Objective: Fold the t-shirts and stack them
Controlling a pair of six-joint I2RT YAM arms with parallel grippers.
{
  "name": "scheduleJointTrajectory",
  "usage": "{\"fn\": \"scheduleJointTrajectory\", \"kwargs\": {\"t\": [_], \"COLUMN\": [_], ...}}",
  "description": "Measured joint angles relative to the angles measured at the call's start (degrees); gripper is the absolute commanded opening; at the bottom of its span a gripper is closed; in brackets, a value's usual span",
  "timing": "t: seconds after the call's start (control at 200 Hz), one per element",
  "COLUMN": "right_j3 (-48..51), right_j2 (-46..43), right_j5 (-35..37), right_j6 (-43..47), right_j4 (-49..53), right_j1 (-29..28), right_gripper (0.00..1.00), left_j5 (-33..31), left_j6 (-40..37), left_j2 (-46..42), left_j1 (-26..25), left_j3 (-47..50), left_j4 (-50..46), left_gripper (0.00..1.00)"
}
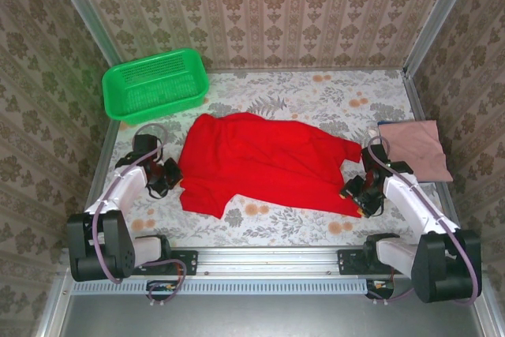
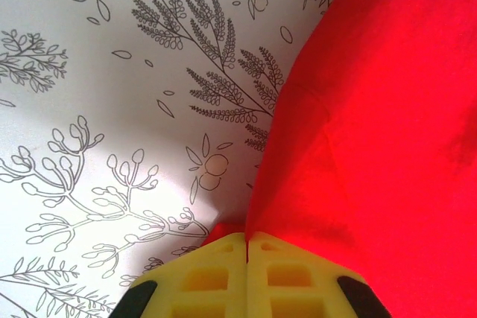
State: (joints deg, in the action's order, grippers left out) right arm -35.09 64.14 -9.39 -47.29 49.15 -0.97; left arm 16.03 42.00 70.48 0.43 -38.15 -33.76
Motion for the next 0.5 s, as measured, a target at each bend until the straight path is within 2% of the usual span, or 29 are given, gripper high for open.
{"fn": "scheduleJointTrajectory", "kwargs": {"t": [0.09, 0.185, 0.405, 0.5], "right_j3": [0.0, 0.0, 0.0, 0.0], "right_j2": [2.7, 5.8, 8.1, 6.1], "right_j5": [-0.4, -0.9, -1.8, -1.6], "right_j6": [0.6, 1.0, 2.4, 2.2], "right_j4": [-1.7, -3.3, -4.3, -4.0], "right_j1": [0.9, 1.4, 2.1, 2.2], "right_gripper": [0.61, 0.51, 0.00, 0.00], "left_j5": [0.0, -0.2, -0.4, -0.4], "left_j6": [0.0, 0.0, 0.1, 0.3], "left_j2": [-0.1, -0.1, -0.1, -0.1], "left_j1": [0.0, 0.0, 0.0, 0.0], "left_j3": [0.2, 0.3, 0.3, 0.3], "left_j4": [0.0, 0.0, 0.3, 0.5], "left_gripper": [0.00, 0.00, 0.00, 0.00]}}
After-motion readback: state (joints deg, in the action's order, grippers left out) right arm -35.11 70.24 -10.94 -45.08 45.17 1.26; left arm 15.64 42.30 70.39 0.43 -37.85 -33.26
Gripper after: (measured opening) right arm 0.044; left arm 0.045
